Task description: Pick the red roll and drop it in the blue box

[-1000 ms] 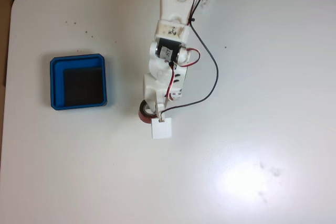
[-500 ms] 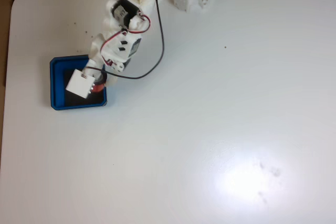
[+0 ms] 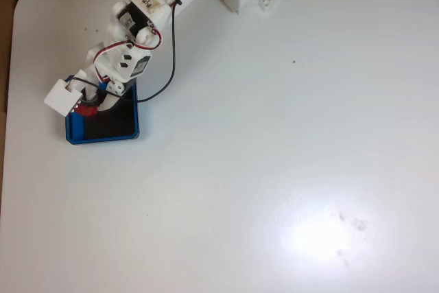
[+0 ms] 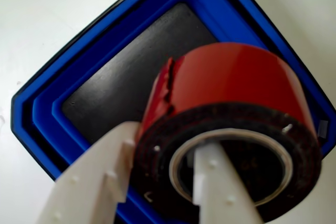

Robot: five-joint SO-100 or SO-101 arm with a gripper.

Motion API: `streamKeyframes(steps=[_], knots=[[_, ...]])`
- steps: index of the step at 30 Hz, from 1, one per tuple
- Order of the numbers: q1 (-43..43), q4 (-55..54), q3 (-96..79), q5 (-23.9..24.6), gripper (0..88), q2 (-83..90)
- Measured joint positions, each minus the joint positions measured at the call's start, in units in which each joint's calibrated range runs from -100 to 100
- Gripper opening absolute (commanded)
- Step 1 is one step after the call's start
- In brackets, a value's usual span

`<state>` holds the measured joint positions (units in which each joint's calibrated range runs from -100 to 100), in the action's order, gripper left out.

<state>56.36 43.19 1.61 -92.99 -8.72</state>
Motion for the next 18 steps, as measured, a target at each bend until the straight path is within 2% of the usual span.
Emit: streamKeyframes(steps=[18], knots=[[0.3,0.0,0.0,0.0,1.0,-3.9]])
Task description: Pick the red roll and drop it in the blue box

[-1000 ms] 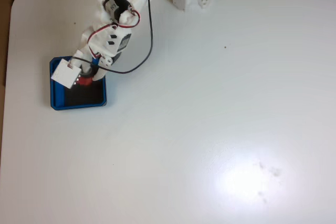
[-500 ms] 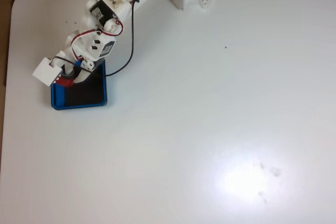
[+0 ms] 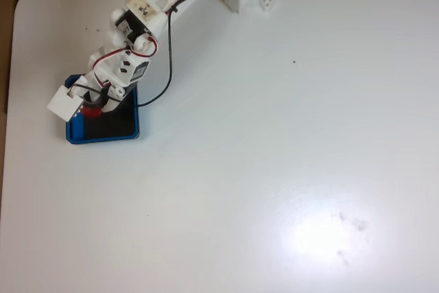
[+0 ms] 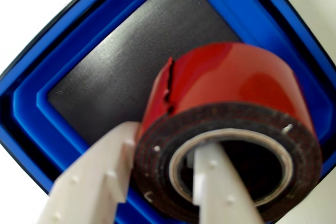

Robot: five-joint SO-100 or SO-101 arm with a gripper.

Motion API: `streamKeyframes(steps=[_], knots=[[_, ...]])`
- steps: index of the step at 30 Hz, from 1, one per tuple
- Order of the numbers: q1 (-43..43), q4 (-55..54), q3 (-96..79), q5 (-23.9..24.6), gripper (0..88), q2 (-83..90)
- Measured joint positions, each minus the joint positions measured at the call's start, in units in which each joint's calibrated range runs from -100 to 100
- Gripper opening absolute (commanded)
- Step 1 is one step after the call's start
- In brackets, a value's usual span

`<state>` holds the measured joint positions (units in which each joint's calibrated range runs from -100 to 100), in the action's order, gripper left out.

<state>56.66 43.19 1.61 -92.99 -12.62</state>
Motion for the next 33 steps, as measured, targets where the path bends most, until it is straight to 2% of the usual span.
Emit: streamKeyframes(steps=[10,18,27,33], knots=[[0.0,0.0,0.0,0.0,1.4,0.0],[0.0,0.0,0.0,0.0,11.9,0.0],[0.0,0.0,0.0,0.0,13.2,0.3],[-0.8,0.0,-6.5,0.0,13.2,11.7]])
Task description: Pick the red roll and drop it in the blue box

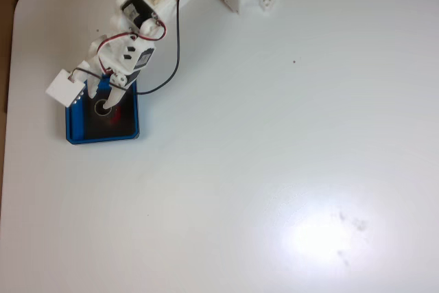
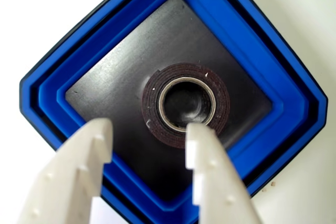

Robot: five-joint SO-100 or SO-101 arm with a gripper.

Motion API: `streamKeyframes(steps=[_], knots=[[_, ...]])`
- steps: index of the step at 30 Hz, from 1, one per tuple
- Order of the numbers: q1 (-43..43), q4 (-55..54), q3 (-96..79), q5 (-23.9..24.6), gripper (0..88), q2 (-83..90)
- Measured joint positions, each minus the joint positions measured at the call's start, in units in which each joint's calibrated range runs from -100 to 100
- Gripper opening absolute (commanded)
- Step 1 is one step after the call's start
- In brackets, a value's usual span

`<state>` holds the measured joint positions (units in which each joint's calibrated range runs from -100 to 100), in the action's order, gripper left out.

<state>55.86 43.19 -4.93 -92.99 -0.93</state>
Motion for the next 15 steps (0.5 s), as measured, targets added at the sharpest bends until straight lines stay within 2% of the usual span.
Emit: streamKeyframes(steps=[15], knots=[[-23.4,-0.8,-49.3,0.3,13.2,54.6]])
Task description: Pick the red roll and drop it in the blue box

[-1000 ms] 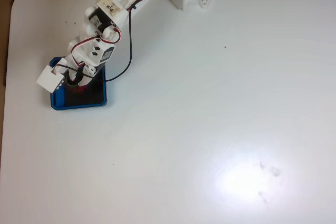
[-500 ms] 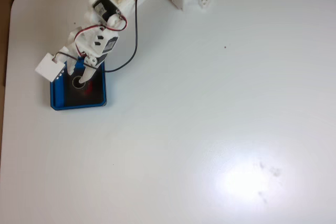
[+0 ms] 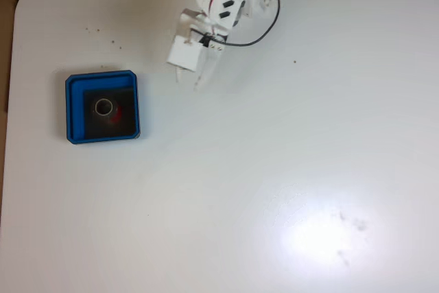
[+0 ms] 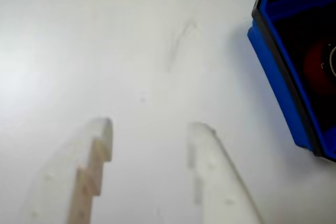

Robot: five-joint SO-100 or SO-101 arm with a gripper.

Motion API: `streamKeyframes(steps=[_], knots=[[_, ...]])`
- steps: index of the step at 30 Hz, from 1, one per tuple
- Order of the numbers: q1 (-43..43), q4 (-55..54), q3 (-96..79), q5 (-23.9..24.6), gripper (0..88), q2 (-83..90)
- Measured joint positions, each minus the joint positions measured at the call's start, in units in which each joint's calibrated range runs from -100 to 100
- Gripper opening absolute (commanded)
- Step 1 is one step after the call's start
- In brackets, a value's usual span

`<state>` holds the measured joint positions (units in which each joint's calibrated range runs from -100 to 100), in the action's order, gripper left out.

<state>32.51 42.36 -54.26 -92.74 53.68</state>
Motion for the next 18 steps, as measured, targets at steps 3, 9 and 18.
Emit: streamKeyframes(steps=[3,9,18], knots=[[-4.9,-0.2,-9.7,0.0,13.2,10.2],[-15.4,-2.1,-24.8,0.0,13.2,26.8],[-27.9,-14.4,-42.5,0.0,13.2,36.8]])
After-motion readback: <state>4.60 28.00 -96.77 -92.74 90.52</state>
